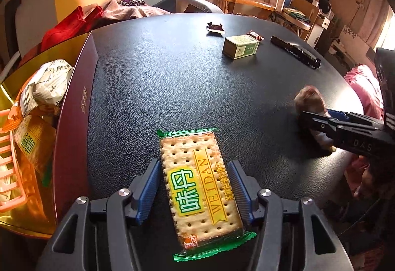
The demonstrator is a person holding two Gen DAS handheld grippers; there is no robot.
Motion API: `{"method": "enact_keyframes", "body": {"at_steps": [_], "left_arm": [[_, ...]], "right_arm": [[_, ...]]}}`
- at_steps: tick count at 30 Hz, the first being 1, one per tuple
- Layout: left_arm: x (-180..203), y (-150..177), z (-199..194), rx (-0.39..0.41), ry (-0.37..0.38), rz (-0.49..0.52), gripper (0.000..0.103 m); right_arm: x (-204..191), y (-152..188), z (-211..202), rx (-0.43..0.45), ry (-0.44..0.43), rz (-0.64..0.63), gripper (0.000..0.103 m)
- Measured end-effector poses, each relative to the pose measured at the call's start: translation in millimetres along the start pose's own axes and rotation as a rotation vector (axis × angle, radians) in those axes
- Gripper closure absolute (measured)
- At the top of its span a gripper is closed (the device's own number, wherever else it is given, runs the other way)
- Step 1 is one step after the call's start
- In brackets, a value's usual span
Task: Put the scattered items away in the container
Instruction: 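Grasp the knitted sock with the right tool while the left tool holds the cracker pack, then carry the cracker pack and sock in both tools over the gold tray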
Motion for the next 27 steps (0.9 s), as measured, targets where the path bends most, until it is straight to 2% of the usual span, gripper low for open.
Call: {"method": "enact_keyframes", "body": {"at_steps": [2,5,7,11,13,22,27], "left_arm": [[3.7,2.2,2.0,0.009,-0.030,0.033,0.046],[3.8,3.3,2.0,0.023,-0.046,0.021,0.045],[3.0,2.7,2.2,0.020,-0.046,0.011,0.045],[1.8,2.0,1.4,0.018,-0.046,0.008,0.045],[0.5,1.9,0.8,0.021,-0.044,0.003,0.050],[-4.1,-0.9,-13.1,0.057,-0.028,-0.027,0.052],[-12.6,-8.5,-37.6,0.106,-0.009,-0.068,0.052]], "right_arm": [[1.3,1.5,1.0,-0.003,0.002,0.011,0.046],[1.5,3.0,0.7,0.001,-0.001,0.013,0.047],[1.6,2.8,-0.3,0.006,-0.009,0.015,0.057],[-4.2,2.5,-2.0,0.013,-0.014,0.010,0.063],[-7.1,2.3,-2.8,0.017,-0.017,0.008,0.066],[-20.8,1.1,-6.8,0.034,-0.031,-0.004,0.068],[-47.9,-9.3,-12.1,0.053,-0.083,-0.031,0.068]]}}
Point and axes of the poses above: each gripper's, at about its wrist camera, not at the fingertips, and z roughly the way its jaws point, x to its right, y to its underside, the point moved 5 cm from there along z, roughly the way its jaws point, and after that the axes turned 8 degrees about -z, right-handed, at the moved point
